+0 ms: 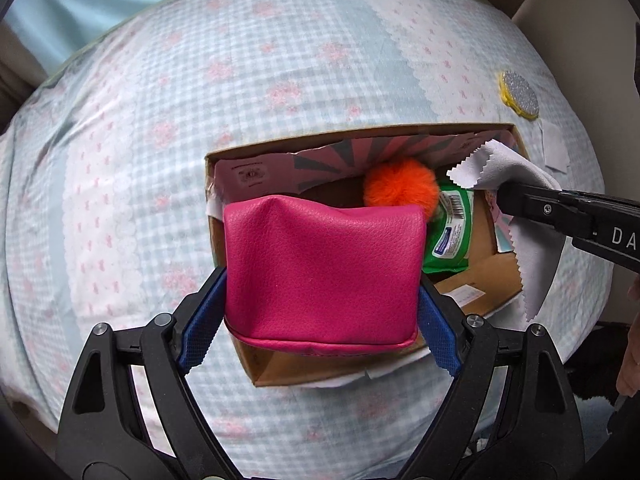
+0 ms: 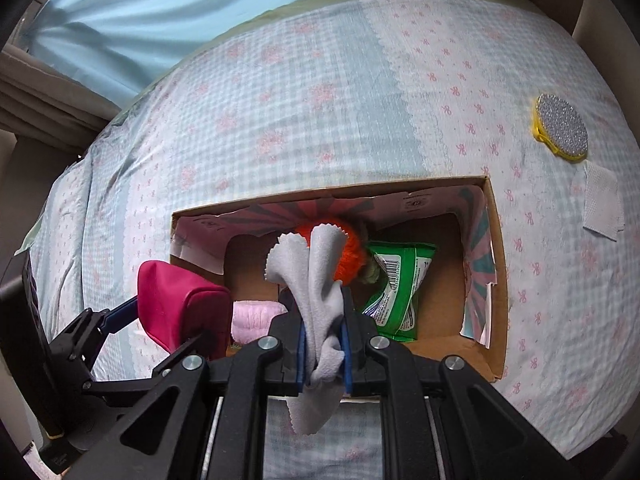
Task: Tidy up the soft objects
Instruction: 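Open both tools to drop the pouch and sock into the box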
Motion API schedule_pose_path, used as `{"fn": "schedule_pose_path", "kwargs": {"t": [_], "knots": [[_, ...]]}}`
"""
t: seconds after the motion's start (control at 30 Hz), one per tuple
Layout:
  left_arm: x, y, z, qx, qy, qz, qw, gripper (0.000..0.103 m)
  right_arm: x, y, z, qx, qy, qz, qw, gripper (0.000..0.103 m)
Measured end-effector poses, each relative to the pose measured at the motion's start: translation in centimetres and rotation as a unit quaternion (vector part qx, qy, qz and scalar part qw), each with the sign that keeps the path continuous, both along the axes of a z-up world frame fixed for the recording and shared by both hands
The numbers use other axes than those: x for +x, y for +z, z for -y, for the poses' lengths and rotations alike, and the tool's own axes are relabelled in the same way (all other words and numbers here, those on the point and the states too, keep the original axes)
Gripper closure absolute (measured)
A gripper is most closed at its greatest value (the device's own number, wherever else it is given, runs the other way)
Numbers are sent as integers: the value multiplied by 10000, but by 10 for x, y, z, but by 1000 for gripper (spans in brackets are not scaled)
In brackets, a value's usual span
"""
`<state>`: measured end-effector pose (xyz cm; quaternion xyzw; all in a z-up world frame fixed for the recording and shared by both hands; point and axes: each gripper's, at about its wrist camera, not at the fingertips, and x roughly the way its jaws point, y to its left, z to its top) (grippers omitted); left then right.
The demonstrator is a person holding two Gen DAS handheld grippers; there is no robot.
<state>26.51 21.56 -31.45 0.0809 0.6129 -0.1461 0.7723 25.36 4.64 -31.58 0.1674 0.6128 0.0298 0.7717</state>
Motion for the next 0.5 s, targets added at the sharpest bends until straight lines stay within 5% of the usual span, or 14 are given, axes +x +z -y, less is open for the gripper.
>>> {"fn": "schedule_pose_path", "kwargs": {"t": [0.1,0.13,0.17,0.2,0.23,0.5], "knots": [[12,-15,12,248,-252,-128,9993,4,11,-18,3,-307,-47,-387,9988,85],[14,-21,14,223,-297,-225,9991,0,14,-23,5,-370,-56,-472,9982,67],[15,-26,15,175,-310,-358,9987,0,15,-27,8,-370,-87,-508,9980,29],[16,-30,15,187,-291,-423,9985,0,16,-31,11,-315,-111,-552,9979,8],[16,-33,16,214,-290,-444,9984,0,16,-34,14,-268,-135,-591,9978,0],[14,-40,19,144,-200,-582,9980,0,17,-47,26,-136,-268,-823,9962,0]]}}
